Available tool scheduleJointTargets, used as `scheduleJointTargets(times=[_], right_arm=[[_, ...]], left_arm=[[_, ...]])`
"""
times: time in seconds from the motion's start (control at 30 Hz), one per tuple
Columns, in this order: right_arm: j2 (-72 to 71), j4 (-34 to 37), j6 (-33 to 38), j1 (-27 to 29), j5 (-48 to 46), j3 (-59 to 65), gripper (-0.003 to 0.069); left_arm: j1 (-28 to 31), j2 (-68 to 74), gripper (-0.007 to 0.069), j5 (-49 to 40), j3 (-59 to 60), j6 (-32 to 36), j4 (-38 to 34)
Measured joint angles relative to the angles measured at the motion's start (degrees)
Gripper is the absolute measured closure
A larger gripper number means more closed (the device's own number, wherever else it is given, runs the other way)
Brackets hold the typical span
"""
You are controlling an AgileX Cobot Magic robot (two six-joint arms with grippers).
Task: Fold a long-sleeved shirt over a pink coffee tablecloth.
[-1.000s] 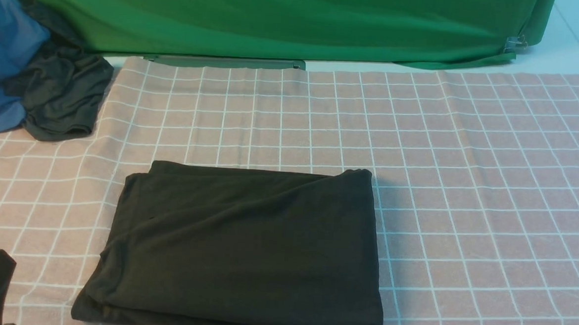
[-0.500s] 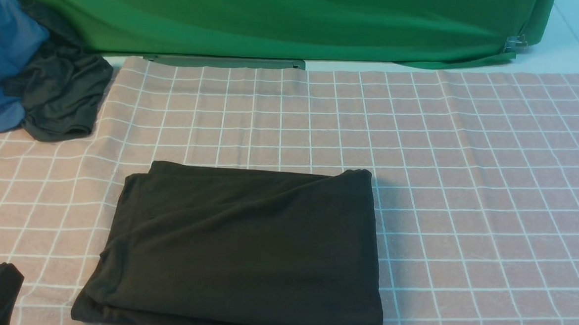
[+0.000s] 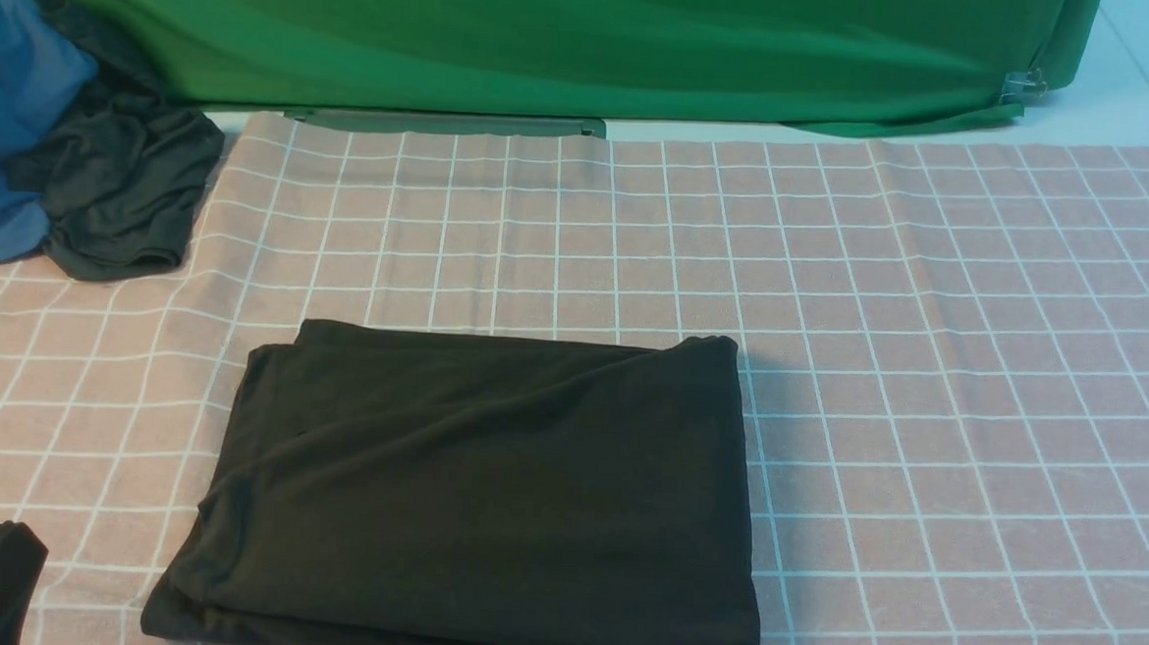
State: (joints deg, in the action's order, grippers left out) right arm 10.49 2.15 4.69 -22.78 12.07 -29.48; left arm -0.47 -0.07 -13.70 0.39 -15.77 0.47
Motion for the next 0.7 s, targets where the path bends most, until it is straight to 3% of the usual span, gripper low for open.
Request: scheduleJointTargets(times=[0.47,0.7], right_arm=[[-1.7,0.0,2.8,1.3,1.3,0.1,0.0421],[-2.6,-0.1,6.3,13.3,-24.6,7.7,0.0421]], left_arm=[[0.0,0.0,0.0611,0.0,0.0,0.0,0.0],[0.0,0.0,0.0611,0.0,0.0,0.1,0.0]])
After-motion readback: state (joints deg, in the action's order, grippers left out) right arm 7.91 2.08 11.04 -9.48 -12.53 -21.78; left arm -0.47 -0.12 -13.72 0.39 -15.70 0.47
